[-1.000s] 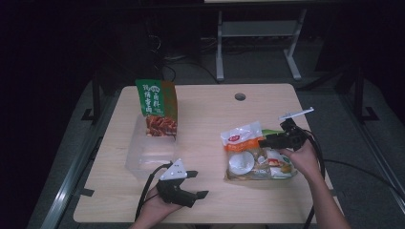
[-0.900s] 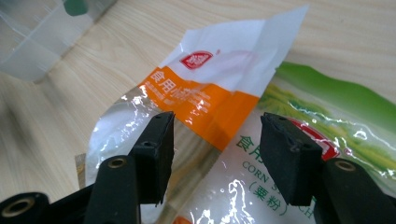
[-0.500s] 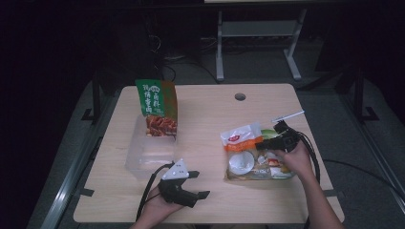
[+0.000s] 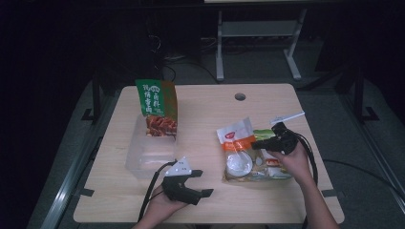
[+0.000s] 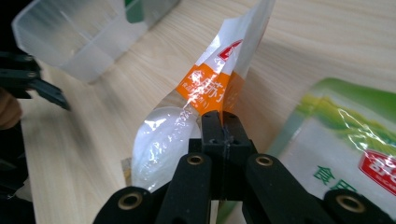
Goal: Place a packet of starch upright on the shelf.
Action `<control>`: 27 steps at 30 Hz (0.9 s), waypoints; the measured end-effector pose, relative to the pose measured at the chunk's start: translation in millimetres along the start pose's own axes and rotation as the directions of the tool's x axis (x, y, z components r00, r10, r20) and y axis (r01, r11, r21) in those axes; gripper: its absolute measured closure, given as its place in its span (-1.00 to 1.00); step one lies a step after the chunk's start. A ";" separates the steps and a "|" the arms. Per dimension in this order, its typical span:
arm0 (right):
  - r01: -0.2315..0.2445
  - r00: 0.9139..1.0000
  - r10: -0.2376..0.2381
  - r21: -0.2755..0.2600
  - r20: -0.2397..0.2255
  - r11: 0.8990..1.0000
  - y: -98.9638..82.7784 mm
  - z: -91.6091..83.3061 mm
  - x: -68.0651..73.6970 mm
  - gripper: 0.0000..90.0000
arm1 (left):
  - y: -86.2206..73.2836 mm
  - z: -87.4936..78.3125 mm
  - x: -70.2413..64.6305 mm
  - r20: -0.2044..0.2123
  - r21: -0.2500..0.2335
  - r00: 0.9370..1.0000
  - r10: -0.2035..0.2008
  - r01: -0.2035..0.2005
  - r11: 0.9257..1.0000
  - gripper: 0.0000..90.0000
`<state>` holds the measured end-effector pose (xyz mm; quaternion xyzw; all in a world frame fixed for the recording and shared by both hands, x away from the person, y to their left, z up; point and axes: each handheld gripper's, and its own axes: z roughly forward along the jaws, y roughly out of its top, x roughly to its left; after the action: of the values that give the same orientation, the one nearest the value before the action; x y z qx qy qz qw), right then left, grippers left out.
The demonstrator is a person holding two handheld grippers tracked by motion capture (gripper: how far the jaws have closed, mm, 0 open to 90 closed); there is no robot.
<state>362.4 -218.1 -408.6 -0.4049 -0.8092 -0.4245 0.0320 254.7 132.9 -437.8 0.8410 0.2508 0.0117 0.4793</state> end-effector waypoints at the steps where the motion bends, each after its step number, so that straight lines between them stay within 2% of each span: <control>1: 0.014 1.000 -0.014 -0.009 -0.005 1.000 -0.1 -2.3 4.6 1.00 | 2.4 3.4 0.3 0.002 0.005 1.000 0.004 -0.004 1.000 -0.49; 6: 0.049 0.999 -0.050 -0.036 -0.021 0.998 -1.6 -7.3 12.3 1.00 | 8.0 13.2 2.3 0.015 0.007 1.000 -0.007 0.007 1.000 -0.48; 10: 0.091 0.994 -0.094 -0.073 -0.050 0.993 -3.7 -14.6 21.5 1.00 | 15.6 30.3 6.6 0.020 0.012 0.999 -0.028 0.028 1.000 -0.47; 12: 0.110 0.991 -0.116 -0.087 -0.063 0.990 -4.8 -17.3 26.4 1.00 | 17.2 33.7 7.2 0.018 0.010 0.999 -0.033 0.032 0.999 -0.46; 18: 0.176 0.979 -0.185 -0.107 -0.082 0.978 -4.6 -22.4 41.2 1.00 | 28.9 51.6 16.7 0.003 0.000 0.996 -0.088 0.088 0.996 -0.37; 20: 0.180 0.978 -0.190 -0.109 -0.088 0.978 -4.4 -23.0 43.5 1.00 | 29.9 53.7 18.8 0.016 -0.002 0.995 -0.098 0.098 0.995 -0.23; 21: 0.192 0.974 -0.203 -0.114 -0.098 0.975 -4.6 -23.7 47.3 1.00 | 31.8 57.6 21.5 0.031 -0.001 0.993 -0.114 0.114 0.993 -0.18; 23: 0.201 0.971 -0.214 -0.120 -0.103 0.972 -5.3 -23.9 50.4 1.00 | 32.9 60.1 23.4 0.044 -0.002 0.992 -0.116 0.116 0.993 -0.03; 27: 0.209 0.967 -0.223 -0.120 -0.123 0.971 -6.4 -22.8 54.5 1.00 | 35.9 68.5 27.4 0.092 -0.005 0.986 -0.140 0.141 0.990 0.27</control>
<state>314.9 -202.1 -376.8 -0.2855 -0.8208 -0.4944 0.0190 311.2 75.0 -451.6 0.8181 0.2874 -0.0591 0.4946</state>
